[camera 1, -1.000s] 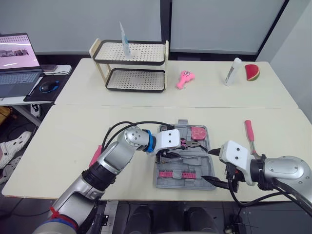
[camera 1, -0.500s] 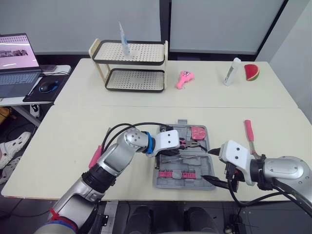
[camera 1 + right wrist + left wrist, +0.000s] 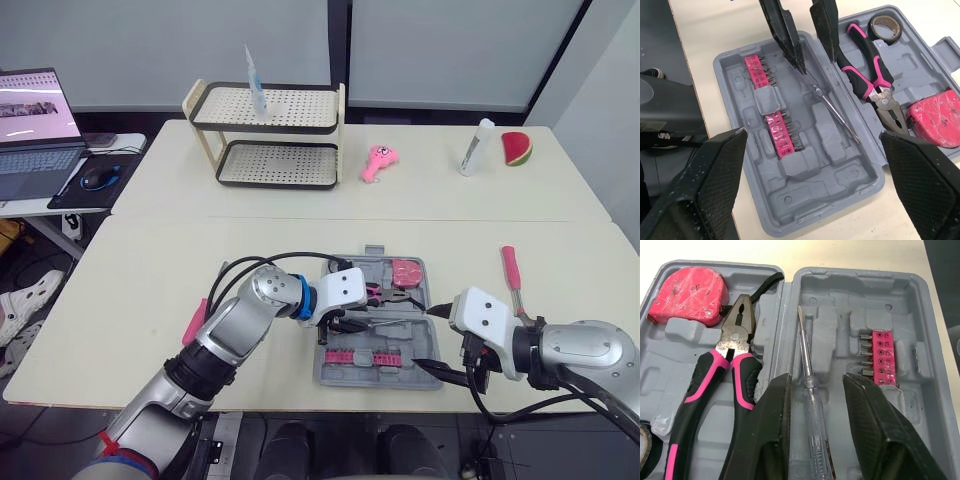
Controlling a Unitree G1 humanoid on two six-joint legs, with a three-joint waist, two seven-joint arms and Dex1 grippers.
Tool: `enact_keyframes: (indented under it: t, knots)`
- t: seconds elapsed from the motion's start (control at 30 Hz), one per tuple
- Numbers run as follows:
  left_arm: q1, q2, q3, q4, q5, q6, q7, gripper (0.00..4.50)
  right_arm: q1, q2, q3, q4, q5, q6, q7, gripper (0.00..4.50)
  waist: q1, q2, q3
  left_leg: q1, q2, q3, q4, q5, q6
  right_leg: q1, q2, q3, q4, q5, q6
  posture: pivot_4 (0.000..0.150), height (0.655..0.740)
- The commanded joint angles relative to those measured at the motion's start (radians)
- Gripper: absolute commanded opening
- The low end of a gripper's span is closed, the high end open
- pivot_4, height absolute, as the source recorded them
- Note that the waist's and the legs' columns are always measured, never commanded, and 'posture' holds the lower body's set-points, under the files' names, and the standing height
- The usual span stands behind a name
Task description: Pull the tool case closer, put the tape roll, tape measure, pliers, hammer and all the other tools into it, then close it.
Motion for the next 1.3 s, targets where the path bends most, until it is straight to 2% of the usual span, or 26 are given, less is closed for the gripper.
enact_keyframes:
  t: [0.03, 0.43, 0.87, 1.13, 1.23, 1.3]
  knots:
    - [0.02, 0.004, -0.019, -0.03, 0.027, -0.011, 0.025, 1.52, -0.007, 0.005, -0.003, -0.027, 0.004, -0.011, -0.002, 4.5, 0.0, 0.0, 0.0, 0.0, 0.0, 0.0, 0.0, 0.0, 0.0, 0.0, 0.0, 0.0, 0.0, 0.0, 0.0, 0.15, 0.729]
    - [0.06, -0.032, -0.036, 0.008, 0.069, 0.006, 0.106, 1.52, -0.012, 0.006, 0.002, -0.028, 0.005, -0.01, -0.004, 4.5, 0.0, 0.0, 0.0, 0.0, 0.0, 0.0, 0.0, 0.0, 0.0, 0.0, 0.0, 0.0, 0.0, 0.0, 0.0, 0.15, 0.729]
    - [0.072, -0.073, -0.065, 0.031, 0.092, 0.018, 0.135, 1.52, -0.018, 0.007, 0.005, -0.03, 0.006, -0.007, -0.006, 4.5, 0.001, 0.0, 0.0, 0.0, 0.0, 0.0, 0.0, 0.0, 0.0, 0.0, 0.0, 0.0, 0.0, 0.0, 0.0, 0.15, 0.729]
    - [0.074, -0.065, -0.074, 0.047, 0.106, 0.014, 0.129, 1.52, -0.018, 0.008, 0.003, -0.032, 0.006, -0.006, -0.009, 4.5, 0.001, 0.0, 0.0, 0.0, 0.0, 0.0, 0.0, 0.0, 0.0, 0.0, 0.0, 0.0, 0.0, 0.0, 0.0, 0.15, 0.729]
    - [0.072, -0.069, -0.067, 0.042, 0.101, 0.014, 0.131, 0.91, -0.016, 0.008, 0.001, -0.033, 0.006, -0.007, -0.009, 4.5, 0.001, 0.0, 0.0, 0.0, 0.0, 0.0, 0.0, 0.0, 0.0, 0.0, 0.0, 0.0, 0.0, 0.0, 0.0, 0.15, 0.729]
    - [0.07, -0.068, -0.061, 0.028, 0.096, 0.019, 0.129, 0.3, -0.012, 0.007, -0.001, -0.034, 0.005, -0.007, -0.01, 4.5, 0.001, 0.0, 0.0, 0.0, 0.0, 0.0, 0.0, 0.0, 0.0, 0.0, 0.0, 0.0, 0.0, 0.0, 0.0, 0.15, 0.729]
